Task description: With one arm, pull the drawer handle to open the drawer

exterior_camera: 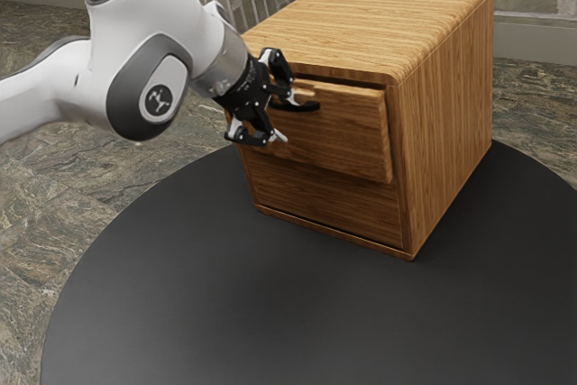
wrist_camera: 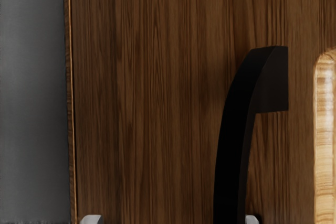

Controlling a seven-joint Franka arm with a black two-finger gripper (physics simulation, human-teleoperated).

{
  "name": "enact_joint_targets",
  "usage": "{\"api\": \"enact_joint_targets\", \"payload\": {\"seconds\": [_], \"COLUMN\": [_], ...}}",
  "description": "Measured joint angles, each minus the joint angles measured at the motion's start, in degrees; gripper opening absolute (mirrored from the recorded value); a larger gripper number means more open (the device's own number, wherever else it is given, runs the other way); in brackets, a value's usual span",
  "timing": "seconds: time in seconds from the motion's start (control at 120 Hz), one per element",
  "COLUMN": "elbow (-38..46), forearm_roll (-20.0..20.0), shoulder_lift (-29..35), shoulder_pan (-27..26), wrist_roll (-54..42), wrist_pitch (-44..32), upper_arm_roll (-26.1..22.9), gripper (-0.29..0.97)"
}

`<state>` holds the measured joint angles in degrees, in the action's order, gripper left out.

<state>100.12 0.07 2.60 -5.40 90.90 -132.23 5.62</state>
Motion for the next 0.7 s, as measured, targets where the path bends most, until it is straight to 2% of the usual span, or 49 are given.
{"api": "enact_joint_targets", "payload": {"seconds": [0.433,0.7], "elbow": [1.3,4.1], "forearm_roll": [0.1,0.1], "shoulder_lift": [3.0,6.2], "shoulder_pan": [0.1,0.5], "wrist_roll": [-1.1,-1.8], "wrist_pitch": [4.0,5.4], "upper_arm_roll": [0.3,0.3], "gripper": [0.01,-0.05]}}
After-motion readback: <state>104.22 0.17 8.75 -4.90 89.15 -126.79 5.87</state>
